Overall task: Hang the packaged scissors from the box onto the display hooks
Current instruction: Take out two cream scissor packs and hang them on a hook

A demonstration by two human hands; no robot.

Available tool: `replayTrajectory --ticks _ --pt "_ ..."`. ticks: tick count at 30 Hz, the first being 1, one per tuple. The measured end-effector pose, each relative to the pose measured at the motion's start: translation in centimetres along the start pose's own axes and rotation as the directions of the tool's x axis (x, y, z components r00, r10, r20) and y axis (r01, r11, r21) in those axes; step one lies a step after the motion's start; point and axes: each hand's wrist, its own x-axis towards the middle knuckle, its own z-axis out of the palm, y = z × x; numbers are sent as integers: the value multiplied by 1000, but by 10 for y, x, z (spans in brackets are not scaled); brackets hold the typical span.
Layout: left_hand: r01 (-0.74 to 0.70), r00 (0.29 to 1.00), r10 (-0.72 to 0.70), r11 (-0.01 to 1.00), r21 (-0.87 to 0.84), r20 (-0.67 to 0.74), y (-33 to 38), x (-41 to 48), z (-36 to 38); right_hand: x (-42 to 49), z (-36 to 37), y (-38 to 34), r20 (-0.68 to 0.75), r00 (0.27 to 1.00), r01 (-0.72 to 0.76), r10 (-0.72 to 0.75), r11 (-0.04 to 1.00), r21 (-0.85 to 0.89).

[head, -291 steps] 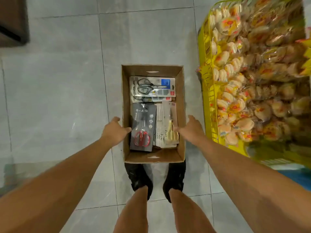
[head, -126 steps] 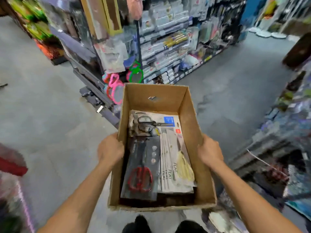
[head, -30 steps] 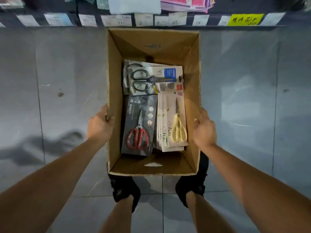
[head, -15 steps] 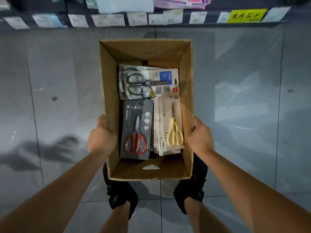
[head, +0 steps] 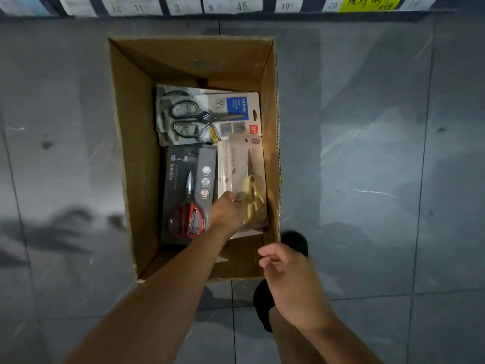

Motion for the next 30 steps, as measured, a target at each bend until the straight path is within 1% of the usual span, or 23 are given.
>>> replayTrajectory --ticks 1,4,5,6,8,10,11,13,16,17,20,21,23,25,26,27,28,29,30 --pt "7 1000 -8 998 -70 -19 2 7 10 0 2 4 4 1000 1 -1 1000 -6" --pt "54 979 -111 950 -307 -173 10 21 31 2 5 13 6 1000 -1 1 1000 3" --pt "65 969 -146 930 -361 -201 13 25 34 3 5 15 8 1000 -7 7 1000 7" --pt "85 966 -171 918 -387 -193 15 28 36 3 5 15 6 1000 -14 14 1000 14" --pt "119 979 -169 926 -357 -111 18 33 37 3 7 10 -13 1000 -12 13 1000 26" --pt "135 981 -173 933 -334 -86 17 35 32 3 8 1 -49 999 2 1 999 48" --pt "139 978 -185 923 -358 -98 13 34 27 3 9 -4 -73 997 6 -1 998 67" --pt "137 965 -215 900 -414 -147 3 25 4 5 11 -15 -168 986 3 18 992 126" --pt "142 934 -256 905 -402 -248 -23 -8 -45 14 16 -34 -346 938 21 28 990 138" --pt "150 923 -271 908 -392 -274 -32 -21 -62 22 19 -38 -376 926 29 21 992 124" --pt "192 914 -284 932 -307 -290 -63 -57 -98 61 32 -42 -365 930 -15 52 994 105" --pt "193 922 -272 940 -281 -276 -72 -66 -106 76 36 -43 -364 928 -56 79 996 72" --pt "172 934 -248 943 -284 -258 -87 -78 -117 106 48 -39 -365 917 -160 161 987 33" --pt "155 944 -223 951 -269 -245 -97 -85 -121 133 61 -31 -325 917 -267 233 962 -61" --pt "145 949 -211 951 -272 -234 -103 -86 -121 146 68 -26 -296 915 -310 274 948 -79" --pt "134 954 -201 949 -284 -221 -106 -86 -121 157 75 -22 -283 911 -326 299 944 -50" --pt "124 960 -191 946 -299 -206 -110 -84 -120 167 83 -16 -286 898 -341 333 940 25" --pt "122 961 -193 939 -321 -198 -112 -82 -120 175 88 -14 -306 878 -360 368 929 86" --pt "124 961 -199 932 -342 -192 -116 -78 -118 180 93 -13 -330 861 -373 386 922 104"
